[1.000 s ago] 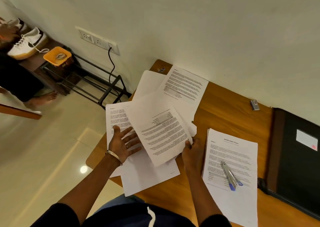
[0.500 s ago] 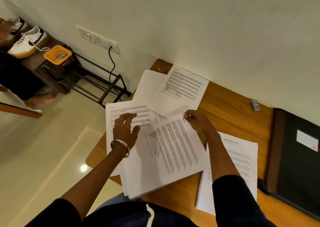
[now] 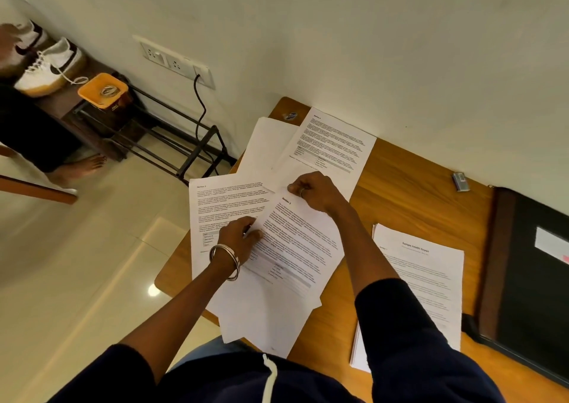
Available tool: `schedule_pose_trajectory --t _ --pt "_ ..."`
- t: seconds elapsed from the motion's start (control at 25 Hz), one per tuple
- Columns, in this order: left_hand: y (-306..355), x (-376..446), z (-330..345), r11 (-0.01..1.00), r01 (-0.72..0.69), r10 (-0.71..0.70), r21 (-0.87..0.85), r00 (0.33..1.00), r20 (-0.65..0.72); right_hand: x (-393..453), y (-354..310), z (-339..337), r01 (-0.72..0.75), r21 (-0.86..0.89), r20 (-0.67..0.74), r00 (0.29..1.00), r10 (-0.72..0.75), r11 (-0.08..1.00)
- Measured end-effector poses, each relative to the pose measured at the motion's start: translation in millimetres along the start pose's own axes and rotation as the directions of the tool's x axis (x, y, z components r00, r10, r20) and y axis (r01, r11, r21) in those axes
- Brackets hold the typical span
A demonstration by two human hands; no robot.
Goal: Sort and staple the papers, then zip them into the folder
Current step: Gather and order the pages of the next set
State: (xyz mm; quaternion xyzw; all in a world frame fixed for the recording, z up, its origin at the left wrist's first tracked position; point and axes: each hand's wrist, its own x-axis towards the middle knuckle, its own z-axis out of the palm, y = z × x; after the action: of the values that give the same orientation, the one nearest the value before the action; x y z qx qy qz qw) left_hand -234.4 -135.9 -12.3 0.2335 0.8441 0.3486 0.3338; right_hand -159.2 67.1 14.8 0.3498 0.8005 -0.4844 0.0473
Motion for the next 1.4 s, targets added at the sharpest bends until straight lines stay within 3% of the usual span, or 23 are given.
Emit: schedule_pose_trajectory --t 0.08,0.16,0.24,0.28,0.36,0.44,0.52,0.56,0.6,0.68,0.76,0.88,0.96,1.04,1.08,1.16,1.24,1.28,1.32,1.4 --pt "-2.8 1.6 -2.3 0.999 0.020 -0.021 -0.033 1.000 -0.007 -1.9 16.4 -3.8 -0.093 0.066 -0.187 0.977 0.104 0.993" --pt "-5.8 3.4 -5.2 0.996 0.054 -0.057 -0.065 0.998 -0.039 -8.2 44.5 -7.4 -0.332 0.057 -0.404 0.855 0.326 0.941" --pt "-9.1 5.6 -6.9 0.984 0.115 -0.130 -0.136 0.986 -0.104 -25.1 70.4 -2.6 -0.601 0.032 -0.444 0.708 0.550 0.799" --pt "-10.1 6.4 -6.4 0.975 0.141 -0.166 -0.170 0.976 -0.140 -34.5 81.3 2.3 -0.652 0.000 -0.421 0.688 0.591 0.759" --pt "-12.1 7.1 -6.5 0.979 0.173 -0.192 -0.103 0.957 -0.219 -46.5 95.9 14.8 -0.641 -0.090 -0.403 0.724 0.560 0.762" --pt "-17.4 8.7 -7.2 0.959 0.149 -0.094 0.242 0.969 -0.227 -49.3 102.8 22.7 -0.614 -0.095 -0.419 0.738 0.528 0.783" --pt "-22.5 7.9 -4.9 0.834 -0.032 0.068 0.551 0.997 -0.045 -46.2 104.4 25.3 -0.614 -0.061 -0.427 0.729 0.536 0.787" --pt "-24.0 6.7 -1.0 0.772 -0.132 0.108 0.621 0.991 0.077 -44.7 103.6 24.6 -0.616 -0.036 -0.425 0.722 0.546 0.787" --pt "-25.4 4.7 4.1 0.732 -0.196 0.104 0.652 0.979 0.177 -44.0 102.5 21.9 -0.608 0.023 -0.415 0.717 0.561 0.794" --pt "-29.4 0.1 12.8 0.713 -0.214 0.022 0.668 0.959 0.284 -46.1 99.3 11.8 -0.522 0.318 -0.366 0.702 0.611 0.791" --pt "-34.1 -1.9 16.0 0.701 -0.190 -0.052 0.688 0.948 0.315 -55.5 91.0 -1.2 -0.384 0.634 -0.290 0.686 0.667 0.671" --pt "-38.6 -2.6 14.7 0.685 -0.176 -0.079 0.707 0.947 0.312 -73.1 79.0 -25.5 -0.285 0.691 -0.382 0.636 0.670 0.664" --pt "-37.9 -2.4 14.1 0.675 -0.169 -0.089 0.718 0.948 0.306 -85.1 63.6 -47.8 -0.288 0.627 -0.517 0.541 0.663 0.724" --pt "-37.5 -3.5 14.9 0.674 -0.166 -0.089 0.720 0.949 0.303 -97.5 42.3 -72.1 -0.314 0.490 -0.697 0.419 0.582 0.813" --pt "-37.3 -4.3 14.4 0.677 -0.167 -0.083 0.716 0.950 0.301 -102.3 29.8 -83.1 -0.310 0.361 -0.812 0.360 0.460 0.879" --pt "-36.7 -4.4 12.4 0.677 -0.174 -0.077 0.715 0.950 0.304 -108.4 -1.0 -97.7 -0.225 0.006 -0.970 0.236 0.061 0.974" --pt "-37.2 -3.9 10.9 0.669 -0.186 -0.073 0.720 0.947 0.313 -100.7 -26.2 -93.3 -0.090 -0.355 -0.927 0.160 -0.338 0.931" --pt "-37.8 -1.9 10.6 0.674 -0.188 -0.057 0.715 0.951 0.304 -93.0 -36.8 -80.4 -0.061 -0.489 -0.859 0.206 -0.468 0.870" --pt "-37.1 -0.3 9.6 0.688 -0.198 -0.017 0.698 0.957 0.288 -84.9 -44.2 -59.3 -0.047 -0.581 -0.780 0.316 -0.539 0.813" --pt "-29.0 2.2 6.3 0.830 -0.217 0.110 0.514 0.967 0.229 -73.5 -48.8 -2.5 -0.058 -0.672 -0.604 0.620 -0.501 0.739"
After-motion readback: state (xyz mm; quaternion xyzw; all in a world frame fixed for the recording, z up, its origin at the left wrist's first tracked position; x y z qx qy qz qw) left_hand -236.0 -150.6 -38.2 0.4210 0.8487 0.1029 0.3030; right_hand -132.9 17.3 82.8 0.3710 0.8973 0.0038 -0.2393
